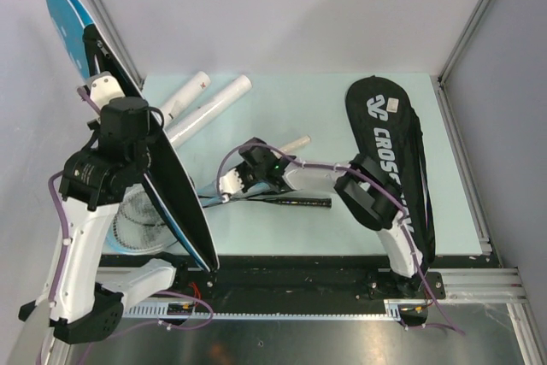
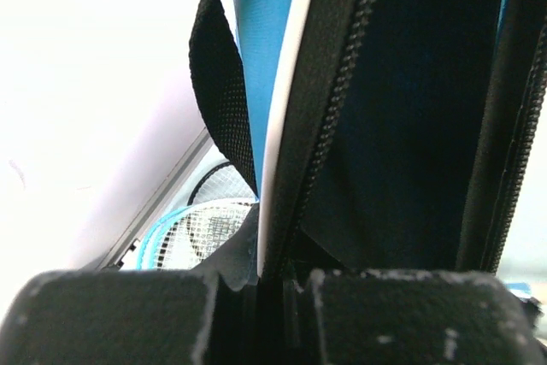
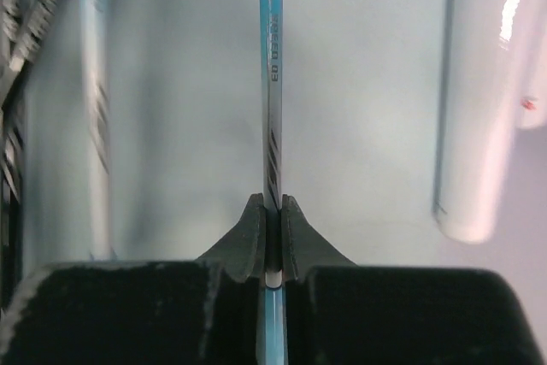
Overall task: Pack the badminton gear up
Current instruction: Pick up the racket from the center of the board.
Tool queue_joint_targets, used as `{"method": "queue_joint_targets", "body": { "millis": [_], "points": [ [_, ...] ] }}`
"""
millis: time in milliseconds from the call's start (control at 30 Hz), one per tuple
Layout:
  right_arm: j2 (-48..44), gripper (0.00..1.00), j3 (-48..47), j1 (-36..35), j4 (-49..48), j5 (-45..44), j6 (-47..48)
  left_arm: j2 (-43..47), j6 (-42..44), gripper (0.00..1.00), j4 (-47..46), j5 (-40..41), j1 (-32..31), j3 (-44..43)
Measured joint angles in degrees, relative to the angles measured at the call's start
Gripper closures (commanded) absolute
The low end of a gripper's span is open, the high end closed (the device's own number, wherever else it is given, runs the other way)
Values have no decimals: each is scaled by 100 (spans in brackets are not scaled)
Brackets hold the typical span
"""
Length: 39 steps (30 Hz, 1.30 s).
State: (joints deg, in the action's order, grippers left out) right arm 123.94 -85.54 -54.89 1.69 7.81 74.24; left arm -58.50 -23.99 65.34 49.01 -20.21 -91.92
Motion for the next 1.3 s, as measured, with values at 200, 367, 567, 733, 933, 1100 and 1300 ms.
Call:
{"method": "queue_joint_targets", "body": {
  "millis": [200,367,567,733,933,1100,1300],
  "points": [
    [-1453,100,356,313,627,-680,236,-205,-116,100,20,24,0,-317],
    [-2734,100,573,1126,1220,-1329,-721,-570,-382,100,-122,17,0,-520],
    [-3587,100,981,2225,2140,-1574,-3250,-1873,-664,100,-575,-225,31,-1145],
    [-4430,100,1021,3132,2758,402,-5477,-3552,-595,100,-957,-737,232,-2343],
    [-4575,100,973,4168,2503,3637,-7361,-4507,-605,100,-1215,-1130,695,-3047],
    [-4358,100,1174,3775,1978,5283,-8404,-4660,-597,100,-1537,-1370,896,-3200],
    [-4498,100,1930,3198,439,6153,-10010,-4660,-713,100,-1792,-1388,951,-3206]
  ]
}}
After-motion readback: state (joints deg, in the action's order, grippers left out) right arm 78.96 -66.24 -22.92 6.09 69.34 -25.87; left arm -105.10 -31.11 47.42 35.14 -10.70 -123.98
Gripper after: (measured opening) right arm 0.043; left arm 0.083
